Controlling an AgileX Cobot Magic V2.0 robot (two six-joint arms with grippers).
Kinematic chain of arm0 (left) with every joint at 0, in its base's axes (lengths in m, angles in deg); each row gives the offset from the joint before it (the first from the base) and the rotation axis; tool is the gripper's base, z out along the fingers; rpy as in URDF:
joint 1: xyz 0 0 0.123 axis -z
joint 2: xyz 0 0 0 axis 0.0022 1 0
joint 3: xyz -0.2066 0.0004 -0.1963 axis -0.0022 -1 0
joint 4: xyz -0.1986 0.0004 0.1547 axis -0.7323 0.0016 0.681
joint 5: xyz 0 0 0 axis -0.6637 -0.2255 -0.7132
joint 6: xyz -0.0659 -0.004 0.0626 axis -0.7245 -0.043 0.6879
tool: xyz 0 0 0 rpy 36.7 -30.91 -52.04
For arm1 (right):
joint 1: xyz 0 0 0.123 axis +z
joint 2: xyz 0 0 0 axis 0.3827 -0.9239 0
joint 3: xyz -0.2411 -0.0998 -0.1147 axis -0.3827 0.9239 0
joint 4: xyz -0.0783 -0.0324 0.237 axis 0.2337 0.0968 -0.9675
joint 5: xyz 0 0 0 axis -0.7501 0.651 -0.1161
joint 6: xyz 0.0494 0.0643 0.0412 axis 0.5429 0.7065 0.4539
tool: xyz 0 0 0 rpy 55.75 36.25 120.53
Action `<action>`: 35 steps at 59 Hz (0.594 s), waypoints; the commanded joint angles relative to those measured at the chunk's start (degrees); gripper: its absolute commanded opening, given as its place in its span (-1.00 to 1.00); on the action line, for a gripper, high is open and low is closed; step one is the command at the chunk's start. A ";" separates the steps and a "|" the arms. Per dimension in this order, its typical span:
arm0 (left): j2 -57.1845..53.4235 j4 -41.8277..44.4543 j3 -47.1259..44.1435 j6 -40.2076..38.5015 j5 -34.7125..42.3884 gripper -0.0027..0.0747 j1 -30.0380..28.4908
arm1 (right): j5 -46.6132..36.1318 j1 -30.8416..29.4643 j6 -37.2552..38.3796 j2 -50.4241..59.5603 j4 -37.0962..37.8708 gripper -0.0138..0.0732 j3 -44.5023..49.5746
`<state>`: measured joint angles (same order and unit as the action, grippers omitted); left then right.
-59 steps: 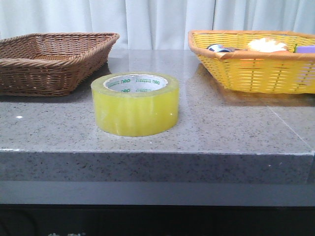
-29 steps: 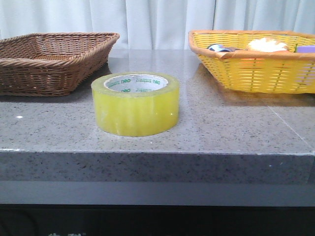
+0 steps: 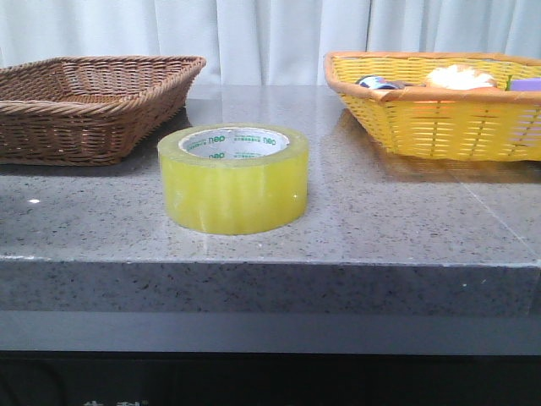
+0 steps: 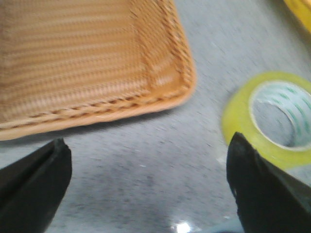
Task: Transfer tape with both arms
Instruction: 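Release the tape roll and withdraw the right gripper, then lower the left gripper into the tape roll's hole and grasp it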
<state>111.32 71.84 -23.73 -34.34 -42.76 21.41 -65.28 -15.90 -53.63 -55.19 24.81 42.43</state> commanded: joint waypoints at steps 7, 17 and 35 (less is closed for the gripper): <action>8.07 -3.34 7.80 -3.70 -2.21 0.72 7.27 | -4.97 -0.45 -0.36 -0.14 -0.04 -0.84 -1.39; 14.76 -8.25 11.66 -3.70 -2.87 0.72 10.67 | -4.97 -0.45 -0.36 -0.14 -0.04 -0.84 -1.39; 25.69 -12.87 15.04 -3.70 -2.28 0.72 11.33 | -4.97 -0.45 -0.36 -0.14 -0.04 -0.84 -1.39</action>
<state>136.42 62.02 -10.91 -37.48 -47.56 32.37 -65.28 -15.90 -53.63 -55.19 24.81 42.43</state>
